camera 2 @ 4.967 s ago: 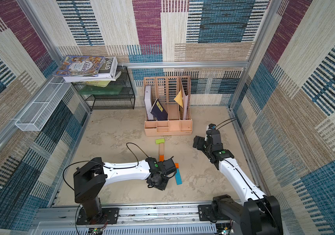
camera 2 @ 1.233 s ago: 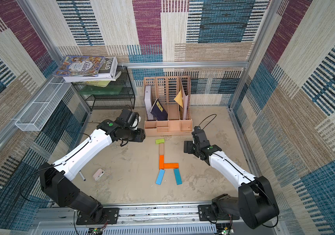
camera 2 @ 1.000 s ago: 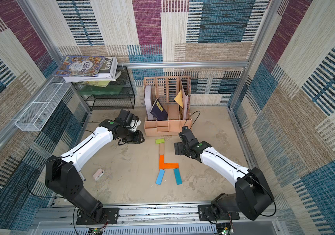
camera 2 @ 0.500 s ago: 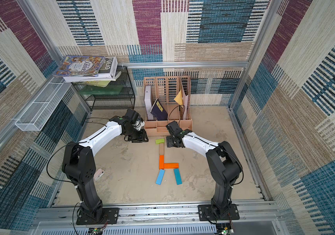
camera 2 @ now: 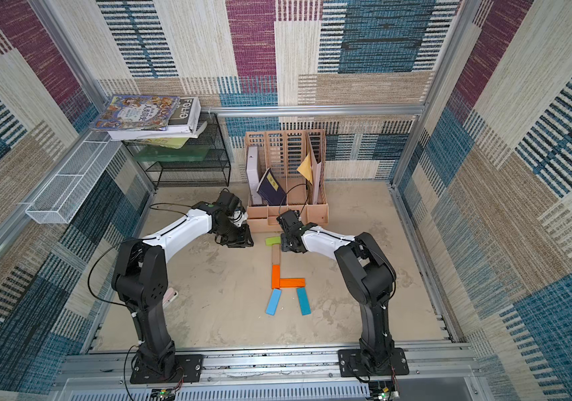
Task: Assemble a giraffe with building blocks
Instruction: Adjust the building block at the center of the board.
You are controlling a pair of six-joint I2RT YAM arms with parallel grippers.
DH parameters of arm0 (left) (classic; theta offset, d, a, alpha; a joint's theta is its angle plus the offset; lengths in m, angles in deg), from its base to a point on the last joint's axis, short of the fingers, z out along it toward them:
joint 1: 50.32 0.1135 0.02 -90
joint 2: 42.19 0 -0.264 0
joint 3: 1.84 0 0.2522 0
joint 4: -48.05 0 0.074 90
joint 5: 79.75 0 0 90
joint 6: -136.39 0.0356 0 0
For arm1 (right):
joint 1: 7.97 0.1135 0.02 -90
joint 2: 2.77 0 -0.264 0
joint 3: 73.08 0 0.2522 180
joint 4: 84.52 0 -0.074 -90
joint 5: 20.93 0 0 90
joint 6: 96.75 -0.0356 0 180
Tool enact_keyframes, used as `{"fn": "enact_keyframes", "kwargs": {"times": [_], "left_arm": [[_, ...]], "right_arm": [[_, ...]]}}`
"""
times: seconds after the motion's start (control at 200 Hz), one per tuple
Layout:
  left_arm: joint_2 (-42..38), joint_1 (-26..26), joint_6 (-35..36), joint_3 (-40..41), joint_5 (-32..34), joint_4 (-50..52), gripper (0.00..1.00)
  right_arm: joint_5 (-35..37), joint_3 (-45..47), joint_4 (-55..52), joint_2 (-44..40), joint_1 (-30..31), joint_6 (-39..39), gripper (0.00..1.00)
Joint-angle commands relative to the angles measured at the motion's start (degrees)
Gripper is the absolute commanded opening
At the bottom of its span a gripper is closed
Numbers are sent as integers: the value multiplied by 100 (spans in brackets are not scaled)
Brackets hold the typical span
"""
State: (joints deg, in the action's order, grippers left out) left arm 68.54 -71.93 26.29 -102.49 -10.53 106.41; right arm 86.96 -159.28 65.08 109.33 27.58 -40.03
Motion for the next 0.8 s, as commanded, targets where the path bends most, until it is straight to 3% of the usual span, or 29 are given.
{"fn": "enact_keyframes", "kwargs": {"times": [0.0, 0.26, 0.796], "left_arm": [[-41, -1, 37, 54, -129, -93, 37], [-109, 8, 50, 59, -170, -114, 36], [-79, 108, 7, 111, -447, -135, 36]], "right_arm": [[308, 154, 501, -69, 10, -60, 74], [662, 529, 907, -270, 119, 5, 74], [452, 502, 1452, 201, 145, 247, 74]]}}
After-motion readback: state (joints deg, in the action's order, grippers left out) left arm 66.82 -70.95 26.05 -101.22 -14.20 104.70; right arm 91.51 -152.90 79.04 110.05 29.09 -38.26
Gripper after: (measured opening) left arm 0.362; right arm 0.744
